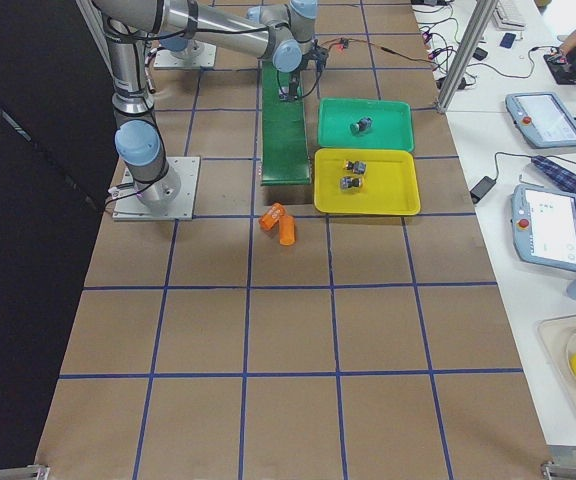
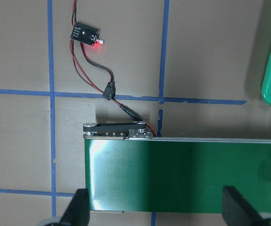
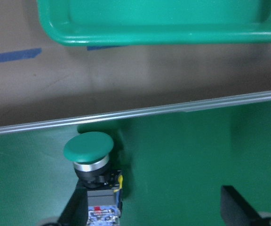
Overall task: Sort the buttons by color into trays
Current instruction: 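Move the right gripper to the belt and grasp the green-capped button, then carry the green button into the green tray and release it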
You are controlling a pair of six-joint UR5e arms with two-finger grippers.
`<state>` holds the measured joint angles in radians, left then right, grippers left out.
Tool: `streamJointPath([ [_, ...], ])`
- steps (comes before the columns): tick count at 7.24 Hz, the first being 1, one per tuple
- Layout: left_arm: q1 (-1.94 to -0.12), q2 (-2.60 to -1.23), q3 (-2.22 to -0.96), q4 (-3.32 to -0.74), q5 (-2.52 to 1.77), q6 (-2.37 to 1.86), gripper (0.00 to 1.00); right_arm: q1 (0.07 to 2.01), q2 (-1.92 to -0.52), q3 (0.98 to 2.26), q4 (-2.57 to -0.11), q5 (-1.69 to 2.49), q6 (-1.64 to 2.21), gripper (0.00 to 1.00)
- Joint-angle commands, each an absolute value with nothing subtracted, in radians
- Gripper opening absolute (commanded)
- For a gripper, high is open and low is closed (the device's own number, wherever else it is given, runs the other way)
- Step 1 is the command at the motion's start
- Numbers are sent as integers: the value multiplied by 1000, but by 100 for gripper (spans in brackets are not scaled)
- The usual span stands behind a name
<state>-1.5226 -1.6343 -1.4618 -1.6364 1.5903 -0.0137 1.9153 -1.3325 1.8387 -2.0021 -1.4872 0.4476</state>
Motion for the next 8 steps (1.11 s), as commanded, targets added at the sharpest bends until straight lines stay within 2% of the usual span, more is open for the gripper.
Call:
streamJointPath([
  [1, -1522, -1634, -1462, -1635, 1591, -12, 100, 1962, -1299, 1841, -2014, -1485, 486, 100],
  [3, -1522, -1634, -1462, -1631, 1591, -11, 100, 1960, -1284, 1841, -2013, -1456, 489, 100],
  [4, -1522, -1634, -1462, -1631, 1589, -11, 100, 1960, -1281, 1841, -2005, -1463, 489, 88],
  [6, -1523, -1634, -1463, -1625, 1589, -11, 100, 1956, -1281, 1839, -1999, -1474, 498, 1],
  [8, -1522, -1634, -1463, -1624, 1591, -9, 100, 1954, -1285, 1830, -2000, -1479, 545, 0],
])
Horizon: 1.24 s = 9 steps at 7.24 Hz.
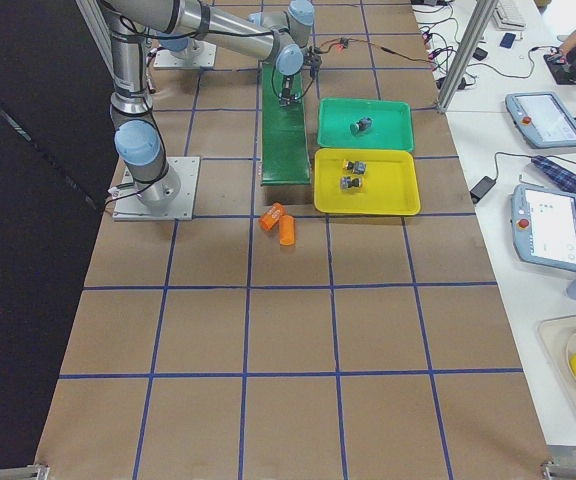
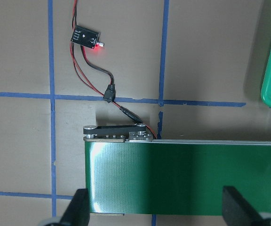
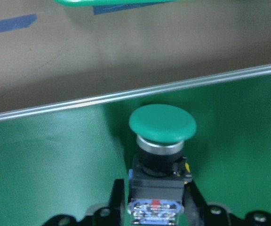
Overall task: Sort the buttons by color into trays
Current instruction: 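Carry the green button into the green tray and release it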
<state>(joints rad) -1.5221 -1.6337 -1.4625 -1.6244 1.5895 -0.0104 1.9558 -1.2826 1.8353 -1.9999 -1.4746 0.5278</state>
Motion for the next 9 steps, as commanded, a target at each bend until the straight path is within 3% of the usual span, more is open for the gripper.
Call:
streamJointPath([
  [1, -1522, -1634, -1463, -1623, 1591, -8, 100, 1935, -1295, 1822, -2000, -1486, 545, 0],
  [4, -1522, -1634, -1462, -1623, 1589, -8, 100, 1805, -1281, 1657, -2026, -1548, 509, 0],
  [7, -1522, -1635, -1463, -1623, 1591, -8, 100, 1737, -1088, 1540, -2211, -1554, 448, 0],
  [8, -1522, -1635, -1462, -1623, 1589, -8, 100, 1733, -1060, 1542, -2241, -1587, 446, 25],
  [9, -1522, -1635, -1462, -1623, 1589, -8, 100, 1730, -1049, 1542, -2261, -1617, 422, 99],
])
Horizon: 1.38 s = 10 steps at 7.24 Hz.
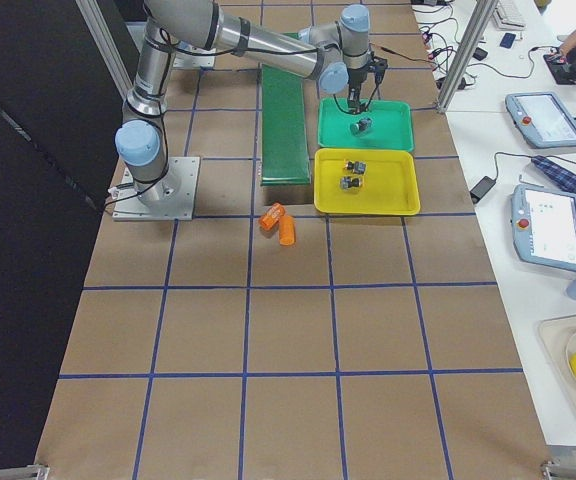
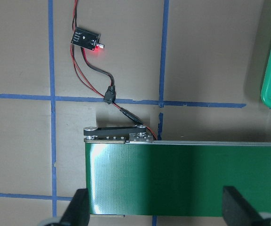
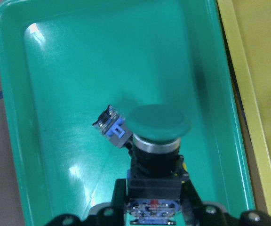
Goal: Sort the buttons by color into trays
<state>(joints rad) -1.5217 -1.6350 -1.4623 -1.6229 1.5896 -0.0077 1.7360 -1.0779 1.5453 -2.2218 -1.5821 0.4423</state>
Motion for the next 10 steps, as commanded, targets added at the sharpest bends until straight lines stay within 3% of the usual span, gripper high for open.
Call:
streamJointPath([
  [1, -1522, -1635, -1462, -1623, 1589, -8, 100, 1724, -1063, 1545, -2252, -1617, 422, 100],
  [3, -1522, -1635, -1462, -1623, 1589, -8, 100, 1726, -1161, 1551, -2146, -1609, 420, 100],
  [6, -1522, -1635, -1460, -1623, 1588, -8, 100, 1767, -1380, 1554, -1752, -1583, 422, 100],
  [10, -1523, -1632, -1456, -1617, 1591, -6, 100, 1596, -1460, 1566, -1566, -1506, 145, 100],
])
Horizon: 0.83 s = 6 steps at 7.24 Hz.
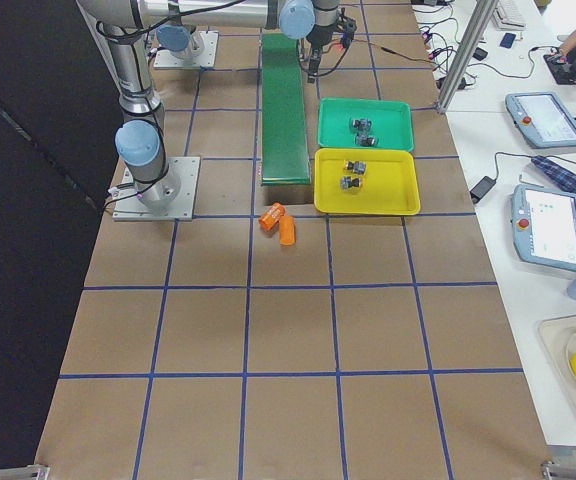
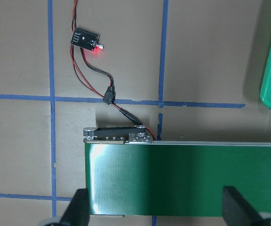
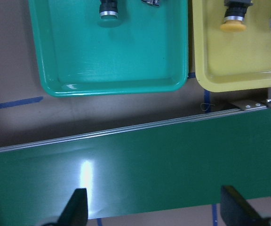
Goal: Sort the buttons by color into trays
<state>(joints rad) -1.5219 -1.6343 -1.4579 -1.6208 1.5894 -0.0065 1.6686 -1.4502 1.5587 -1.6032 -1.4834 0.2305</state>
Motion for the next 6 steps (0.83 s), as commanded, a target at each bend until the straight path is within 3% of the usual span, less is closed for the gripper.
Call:
streamJointPath([
  [1, -1523, -1626, -1456, -1617, 1586, -6, 100, 1574, -1483, 1590, -1566, -1558, 140, 95],
  [2, -1525, -1620, -1457, -1617, 1600, -8, 100, 1572, -1515, 1623, -1568, -1563, 159, 100],
  [6, -1526, -1618, -1462, -1627, 1598, -5, 100, 1500, -1554, 1634, -1539, -1560, 101, 100],
])
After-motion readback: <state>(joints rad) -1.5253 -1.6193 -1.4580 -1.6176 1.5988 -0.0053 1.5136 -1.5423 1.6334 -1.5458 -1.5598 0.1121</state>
